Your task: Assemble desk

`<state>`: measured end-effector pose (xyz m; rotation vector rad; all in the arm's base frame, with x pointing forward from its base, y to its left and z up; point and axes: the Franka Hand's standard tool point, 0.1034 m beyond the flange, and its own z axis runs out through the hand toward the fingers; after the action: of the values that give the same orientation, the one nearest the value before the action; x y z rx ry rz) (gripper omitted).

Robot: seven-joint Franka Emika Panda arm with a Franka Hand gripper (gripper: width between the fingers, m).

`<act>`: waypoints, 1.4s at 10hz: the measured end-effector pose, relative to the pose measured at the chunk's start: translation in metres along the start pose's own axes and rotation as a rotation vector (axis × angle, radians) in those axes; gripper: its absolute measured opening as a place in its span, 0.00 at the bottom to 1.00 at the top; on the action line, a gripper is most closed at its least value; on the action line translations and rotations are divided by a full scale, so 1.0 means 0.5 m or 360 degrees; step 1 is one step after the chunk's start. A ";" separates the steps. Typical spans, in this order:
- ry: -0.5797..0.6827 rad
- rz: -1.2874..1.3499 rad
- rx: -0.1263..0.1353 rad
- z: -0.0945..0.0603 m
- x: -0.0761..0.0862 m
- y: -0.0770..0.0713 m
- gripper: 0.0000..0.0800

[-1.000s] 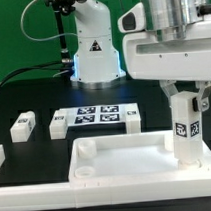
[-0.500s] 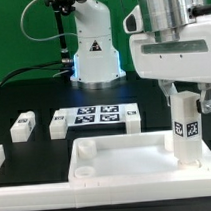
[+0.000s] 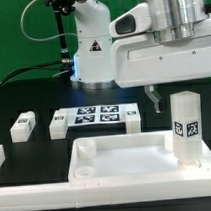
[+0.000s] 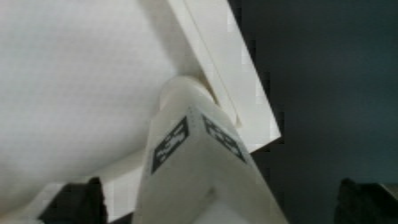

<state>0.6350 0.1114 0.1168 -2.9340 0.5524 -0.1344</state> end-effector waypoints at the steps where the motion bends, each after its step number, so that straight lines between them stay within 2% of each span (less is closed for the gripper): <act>1: -0.0018 -0.0359 -0.0043 -0.004 0.003 0.005 0.81; 2: -0.0012 -0.0624 -0.0069 -0.006 0.011 0.002 0.81; 3: -0.0014 -0.0761 -0.0066 -0.003 0.014 0.002 0.81; 5: -0.0015 -0.0707 -0.0063 -0.001 0.012 0.001 0.78; 7: -0.0014 -0.0643 -0.0064 -0.001 0.012 0.002 0.36; 9: -0.0009 -0.0412 -0.0062 -0.001 0.013 0.003 0.36; 11: 0.0006 0.0055 -0.0062 0.000 0.016 0.007 0.36; 14: 0.0047 0.1028 -0.0088 0.003 0.008 -0.001 0.36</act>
Offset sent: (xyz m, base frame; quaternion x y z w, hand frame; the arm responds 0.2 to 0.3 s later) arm 0.0000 0.0000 0.0000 0.0000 0.0000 -0.0650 0.9979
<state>0.6392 0.1108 0.1155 -2.6402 1.4782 -0.0836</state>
